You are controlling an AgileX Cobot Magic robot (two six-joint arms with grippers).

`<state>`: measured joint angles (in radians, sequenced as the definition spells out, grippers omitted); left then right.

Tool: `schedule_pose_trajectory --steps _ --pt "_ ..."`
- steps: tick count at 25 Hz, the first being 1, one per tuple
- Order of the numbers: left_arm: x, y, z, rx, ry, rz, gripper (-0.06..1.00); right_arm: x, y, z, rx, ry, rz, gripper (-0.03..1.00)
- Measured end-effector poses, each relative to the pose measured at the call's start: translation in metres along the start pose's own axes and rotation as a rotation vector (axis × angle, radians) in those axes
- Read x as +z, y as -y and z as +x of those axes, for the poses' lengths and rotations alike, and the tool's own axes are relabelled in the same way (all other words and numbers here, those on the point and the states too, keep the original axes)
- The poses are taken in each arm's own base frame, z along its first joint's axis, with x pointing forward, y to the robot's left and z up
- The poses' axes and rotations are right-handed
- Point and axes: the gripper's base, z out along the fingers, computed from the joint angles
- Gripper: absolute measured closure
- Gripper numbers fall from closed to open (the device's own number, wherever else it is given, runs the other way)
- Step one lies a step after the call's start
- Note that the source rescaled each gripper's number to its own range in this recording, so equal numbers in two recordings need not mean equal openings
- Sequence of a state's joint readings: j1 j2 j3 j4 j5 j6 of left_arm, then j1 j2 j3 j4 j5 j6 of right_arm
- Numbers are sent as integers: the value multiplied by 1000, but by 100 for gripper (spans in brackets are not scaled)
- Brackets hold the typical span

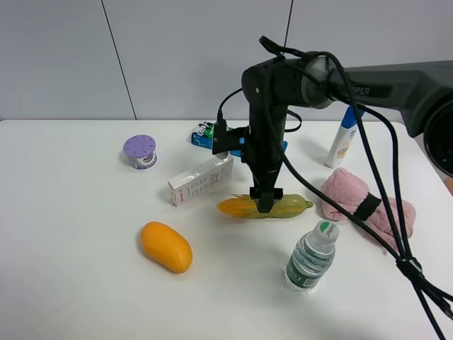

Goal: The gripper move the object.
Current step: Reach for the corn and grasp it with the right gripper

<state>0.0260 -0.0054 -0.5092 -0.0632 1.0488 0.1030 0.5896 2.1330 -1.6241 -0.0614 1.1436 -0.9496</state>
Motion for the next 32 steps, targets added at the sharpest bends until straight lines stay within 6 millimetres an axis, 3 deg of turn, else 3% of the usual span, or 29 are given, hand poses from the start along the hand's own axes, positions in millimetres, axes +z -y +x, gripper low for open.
schedule_pose_trajectory --steps 7,15,26,32 --pt "0 0 0 0 0 0 -6 1 -4 -6 -35 -23 24 -1" --pt "0 0 0 0 0 0 -6 30 -25 -2 -61 -83 -12 -1" --pt "0 0 0 0 0 0 -6 53 -28 -3 -72 3 83 -1" --pt "0 0 0 0 0 0 -6 56 -23 1 -58 25 109 -1"
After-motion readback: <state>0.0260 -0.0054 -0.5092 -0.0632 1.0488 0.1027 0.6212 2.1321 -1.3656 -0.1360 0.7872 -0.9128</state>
